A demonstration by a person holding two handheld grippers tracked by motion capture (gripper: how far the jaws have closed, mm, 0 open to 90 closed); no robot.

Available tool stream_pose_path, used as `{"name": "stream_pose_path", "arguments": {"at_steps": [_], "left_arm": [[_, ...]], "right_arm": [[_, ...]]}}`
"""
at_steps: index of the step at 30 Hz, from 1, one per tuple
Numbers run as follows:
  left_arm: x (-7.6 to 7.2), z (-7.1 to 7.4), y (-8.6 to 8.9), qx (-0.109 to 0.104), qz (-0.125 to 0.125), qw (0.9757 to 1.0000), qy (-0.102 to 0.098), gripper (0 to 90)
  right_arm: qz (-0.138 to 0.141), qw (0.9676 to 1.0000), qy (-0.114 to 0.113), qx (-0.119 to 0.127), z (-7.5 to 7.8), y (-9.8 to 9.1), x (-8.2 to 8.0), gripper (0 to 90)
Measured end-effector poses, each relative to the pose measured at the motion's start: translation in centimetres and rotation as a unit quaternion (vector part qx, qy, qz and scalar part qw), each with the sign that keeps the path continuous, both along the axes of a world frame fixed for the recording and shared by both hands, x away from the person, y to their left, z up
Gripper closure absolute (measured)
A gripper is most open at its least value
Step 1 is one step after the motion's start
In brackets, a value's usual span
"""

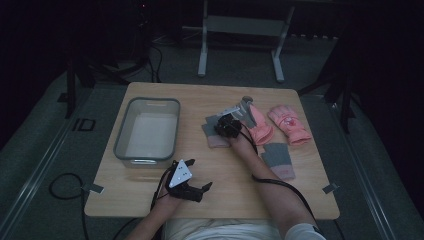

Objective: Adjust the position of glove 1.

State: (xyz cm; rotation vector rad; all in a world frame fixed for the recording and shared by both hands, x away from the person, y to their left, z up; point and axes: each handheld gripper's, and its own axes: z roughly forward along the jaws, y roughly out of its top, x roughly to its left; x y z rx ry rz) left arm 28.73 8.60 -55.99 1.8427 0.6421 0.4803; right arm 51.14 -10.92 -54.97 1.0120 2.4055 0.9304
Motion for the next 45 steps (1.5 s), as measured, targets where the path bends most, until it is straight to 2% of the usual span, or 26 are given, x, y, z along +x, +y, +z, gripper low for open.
{"name": "stream_pose_path", "arguments": {"at_steps": [2,4,5,6,9,11,17,19,24,26,28,30,34,38,41,43,45], "left_arm": [[0.0,0.0,0.0,0.001,0.0,1.0,0.0,0.7],[0.0,0.0,0.0,0.001,0.0,1.0,0.001,0.7],[0.0,0.0,0.0,0.001,0.0,1.0,0.001,0.7],[0.0,0.0,0.0,0.0,0.0,1.0,0.002,0.7],[0.0,0.0,0.0,0.0,-0.001,1.0,0.002,0.7],[0.0,0.0,0.0,0.001,0.0,1.0,0.002,0.7],[0.1,0.0,0.0,0.001,0.002,1.0,0.003,0.7],[0.1,0.0,-0.1,0.003,0.002,1.0,0.002,0.7],[0.0,0.0,-0.1,0.001,0.006,1.0,0.003,0.7],[0.0,0.0,-0.1,0.003,0.006,1.0,0.002,0.7],[0.0,0.0,-0.1,0.004,0.005,1.0,0.002,0.7],[0.0,0.0,-0.1,0.005,0.004,1.0,0.002,0.7],[0.0,0.0,-0.1,0.005,0.005,1.0,0.001,0.7],[0.0,0.0,-0.1,0.005,0.006,1.0,0.001,0.7],[0.0,0.0,-0.1,0.009,0.005,1.0,0.0,0.7],[0.0,0.0,-0.2,0.009,0.004,0.9999,-0.001,0.7],[0.0,0.0,-0.2,0.008,0.004,1.0,-0.001,0.7]], "right_arm": [[-0.001,1.0,0.002,0.002,0.0,0.0,0.1,80.1],[0.0,1.0,0.003,-0.007,0.1,0.1,0.1,83.6],[-0.003,0.9999,0.01,-0.006,0.3,0.1,0.2,84.6],[-0.008,0.9998,0.016,-0.003,0.4,0.1,0.3,85.2],[-0.009,0.9998,0.017,-0.003,0.6,0.1,0.3,85.7],[-0.021,0.9993,0.023,0.021,1.5,-0.2,-0.1,85.9],[-0.041,0.9975,0.014,0.055,4.7,-1.5,-1.3,85.9],[-0.046,0.9964,0.007,0.071,6.0,-1.9,-2.1,85.9],[-0.045,0.9951,-0.025,0.085,8.9,-2.8,-5.1,86.0],[-0.048,0.9938,-0.028,0.096,9.8,-3.4,-6.3,85.9],[-0.049,0.9933,-0.036,0.098,10.5,-4.0,-7.7,85.9],[-0.049,0.9929,-0.034,0.103,11.0,-4.7,-9.1,86.0],[-0.052,0.9928,-0.04,0.1,11.1,-6.1,-11.9,86.0],[-0.066,0.992,-0.032,0.103,10.4,-7.1,-14.2,86.0],[-0.072,0.993,-0.023,0.091,9.3,-7.3,-15.6,86.0],[-0.075,0.9927,-0.01,0.094,8.5,-7.5,-16.3,86.0],[-0.078,0.9926,-0.007,0.093,8.1,-7.5,-16.6,86.0]]}}
